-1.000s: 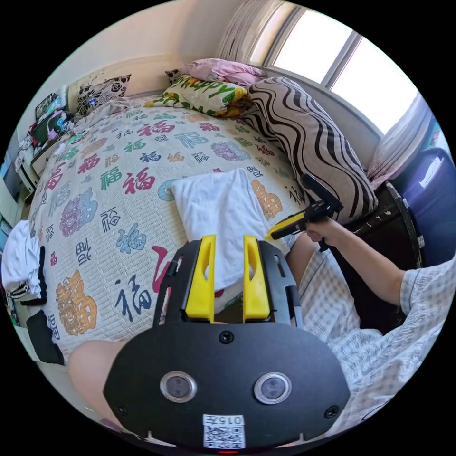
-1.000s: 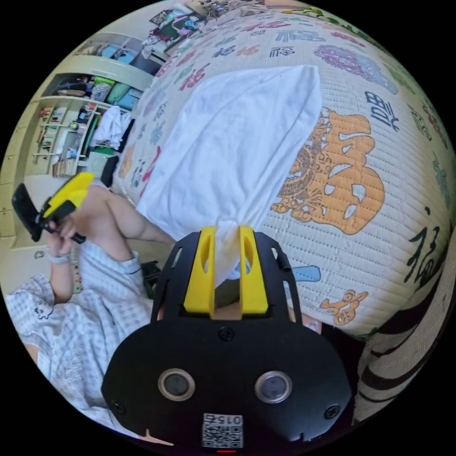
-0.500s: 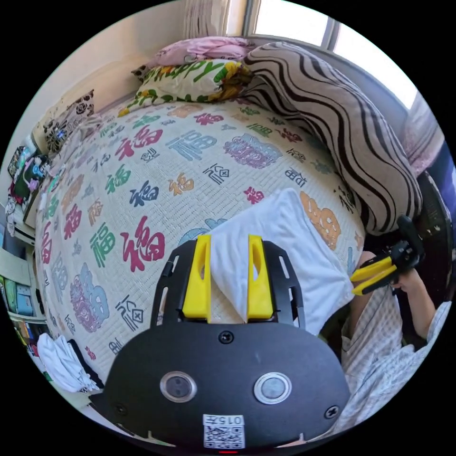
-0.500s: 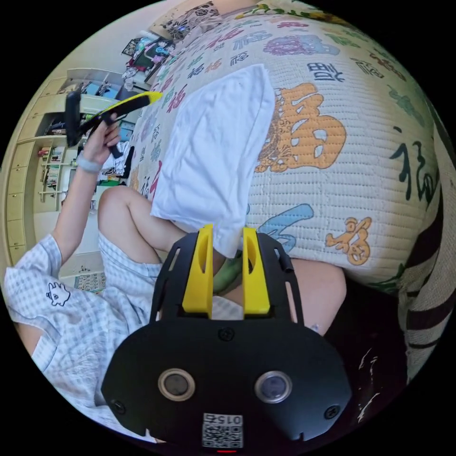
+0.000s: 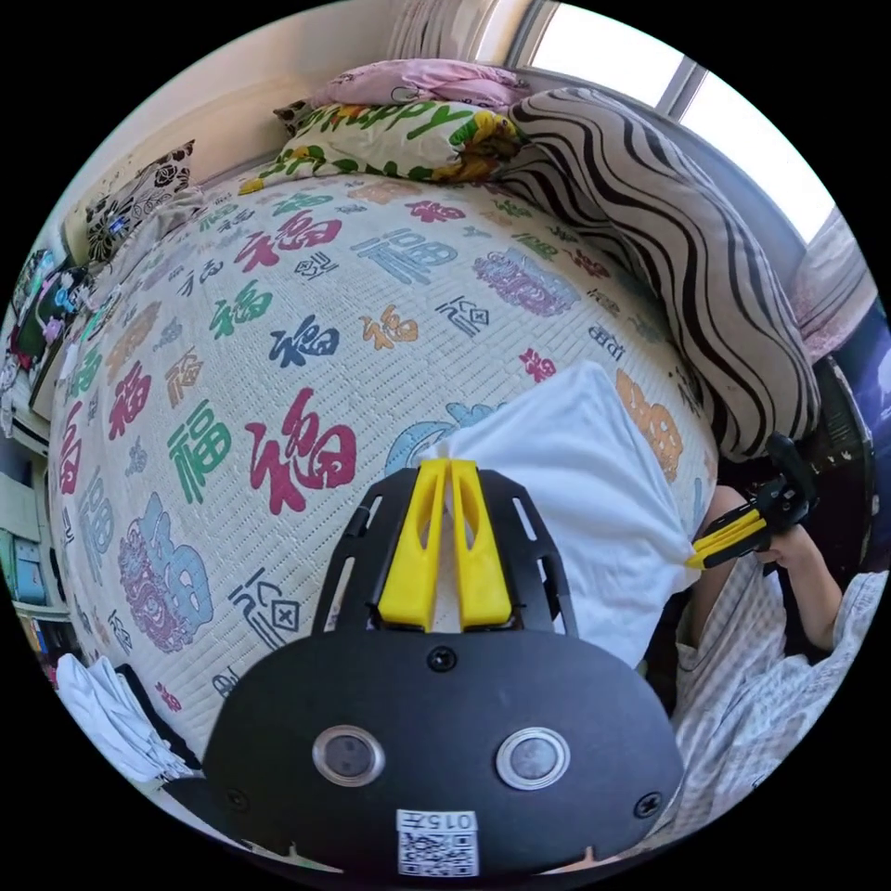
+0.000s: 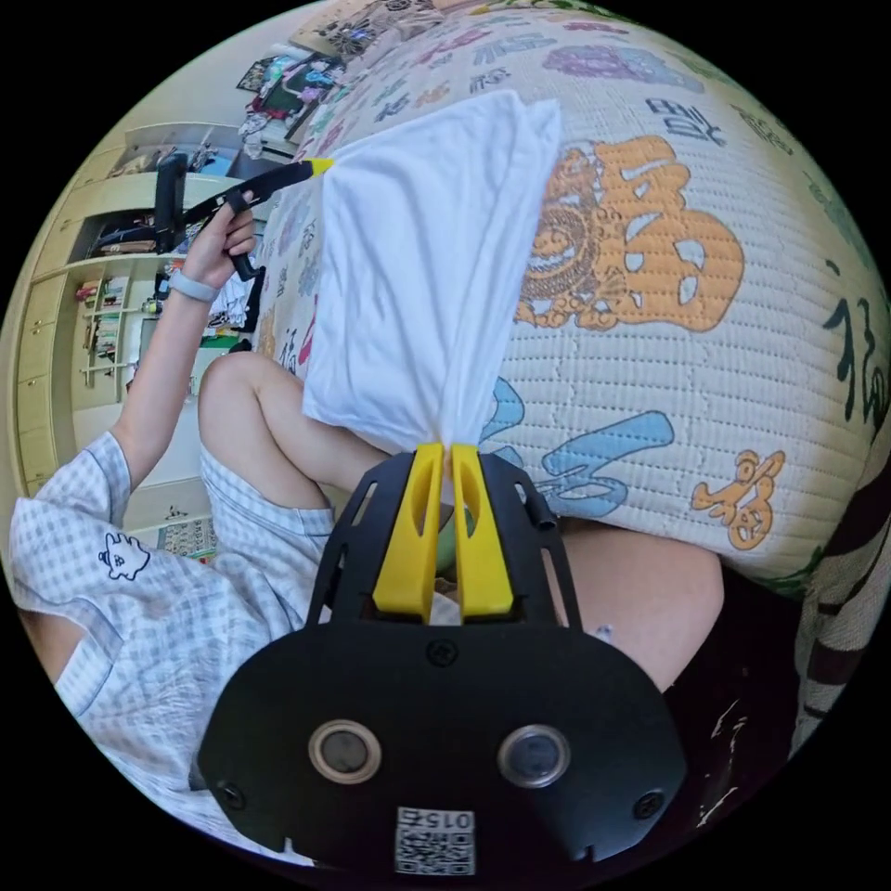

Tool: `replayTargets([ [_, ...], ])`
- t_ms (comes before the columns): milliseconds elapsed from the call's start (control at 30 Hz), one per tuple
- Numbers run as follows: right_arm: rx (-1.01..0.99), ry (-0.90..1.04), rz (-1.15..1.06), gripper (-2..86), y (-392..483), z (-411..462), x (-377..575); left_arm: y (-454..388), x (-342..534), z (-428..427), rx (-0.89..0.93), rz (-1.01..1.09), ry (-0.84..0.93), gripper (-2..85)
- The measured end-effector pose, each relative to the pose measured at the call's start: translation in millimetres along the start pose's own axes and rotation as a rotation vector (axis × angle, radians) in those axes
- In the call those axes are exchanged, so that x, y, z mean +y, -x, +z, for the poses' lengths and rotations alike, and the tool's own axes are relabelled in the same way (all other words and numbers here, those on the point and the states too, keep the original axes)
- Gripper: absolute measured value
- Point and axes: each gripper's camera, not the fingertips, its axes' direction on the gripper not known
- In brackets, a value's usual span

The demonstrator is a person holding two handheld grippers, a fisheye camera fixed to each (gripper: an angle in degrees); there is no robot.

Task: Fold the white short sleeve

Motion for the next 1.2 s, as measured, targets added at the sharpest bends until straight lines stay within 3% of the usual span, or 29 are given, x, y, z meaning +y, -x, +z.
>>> replayTargets([
  [167, -0.066, 0.017, 0.088, 3.7, -18, 3, -6, 26, -3, 15, -0.065, -0.002, 0.111, 6.1],
  [300, -0.064, -0.009, 0.086, 5.9, -16, -8, -1, 24, -11, -25, -0.135, 0.032, -0.047, 7.6],
  [400, -0.028, -0.084, 0.098, 6.2, -11, -22, 6, 4, -29, -44, -0.016, 0.178, -0.115, 7.1],
  [533, -0.006, -0.129, 0.070, 5.1, 1, -25, 1, -10, -63, -7, 0.106, 0.277, 0.021, 6.1],
  [667, 0.130, 0.054, 0.149, 0.6, -9, -1, -8, 13, -84, 30, 0.067, 0.215, 0.106, 5.1],
  [733, 0.096, 0.073, 0.144, 0.6, -10, -1, -9, 32, -87, 27, 0.106, 0.182, 0.100, 5.4],
  [800, 0.082, 0.033, 0.128, 1.1, -9, -11, -7, 55, -85, 10, 0.160, 0.145, 0.082, 6.0],
  [967, -0.150, -0.284, 0.032, 5.2, -28, -67, 0, 157, -21, -102, 0.261, -0.014, -0.213, 9.2],
  [1067, -0.264, -0.445, -0.045, 6.3, -47, -92, -14, 230, 31, -127, 0.336, -0.196, -0.263, 10.7],
  [1200, -0.319, -0.502, -0.021, 8.2, -71, -98, -55, 302, 81, -113, 0.509, -0.394, -0.244, 11.9],
])
